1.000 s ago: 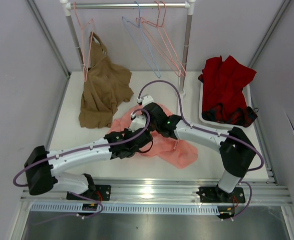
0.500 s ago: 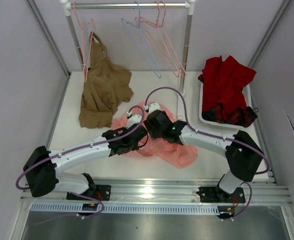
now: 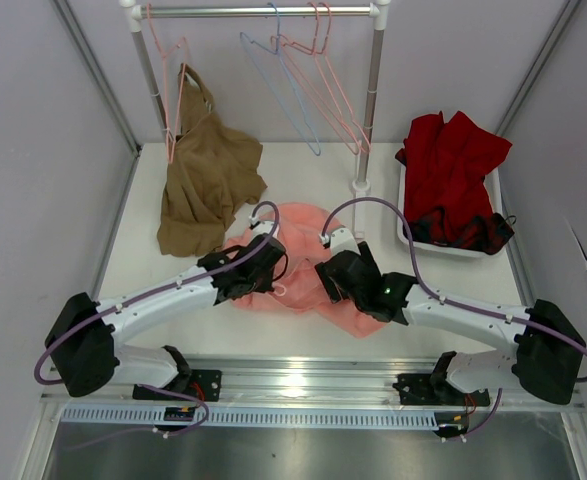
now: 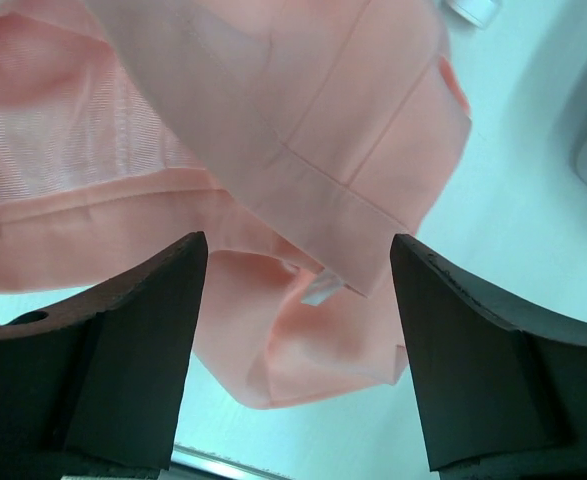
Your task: Place the skirt on the hanger
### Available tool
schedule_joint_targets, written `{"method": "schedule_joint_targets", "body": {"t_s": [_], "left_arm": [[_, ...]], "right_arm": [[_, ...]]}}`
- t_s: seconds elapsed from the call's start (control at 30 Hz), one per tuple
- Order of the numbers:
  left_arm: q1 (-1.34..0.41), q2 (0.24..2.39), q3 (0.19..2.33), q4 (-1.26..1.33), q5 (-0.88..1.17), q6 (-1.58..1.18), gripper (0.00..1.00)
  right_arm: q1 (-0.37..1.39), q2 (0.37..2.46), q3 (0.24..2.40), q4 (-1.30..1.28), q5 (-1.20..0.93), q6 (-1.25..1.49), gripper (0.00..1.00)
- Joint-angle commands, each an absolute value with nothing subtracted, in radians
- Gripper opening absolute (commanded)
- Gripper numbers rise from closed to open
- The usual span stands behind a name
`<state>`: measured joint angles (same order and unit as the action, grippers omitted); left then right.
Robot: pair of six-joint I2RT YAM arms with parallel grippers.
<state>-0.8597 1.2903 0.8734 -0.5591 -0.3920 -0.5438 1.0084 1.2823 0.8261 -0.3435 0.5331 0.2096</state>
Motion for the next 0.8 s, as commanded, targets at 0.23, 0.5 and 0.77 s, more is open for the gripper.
{"method": "schedule_joint_targets", "body": {"t_s": [0.23, 0.5, 0.77], "left_arm": [[-0.767, 1.289, 0.925, -0.534, -0.357, -0.474, 0.0], [-0.693, 1.313, 0.971, -0.529, -0.324, -0.433, 0.0], [-0.657, 1.335, 1.012, -0.535, -0.304, -0.414, 0.0]], "right_arm": [[1.011, 1.31, 0.795, -0.31, 0.604, 0.212, 0.77], [1.037, 1.318, 0.785, -0.311, 0.607, 0.202, 0.77], [1.068, 1.379, 0.788, -0.319, 0.617, 0.198, 0.76]]}}
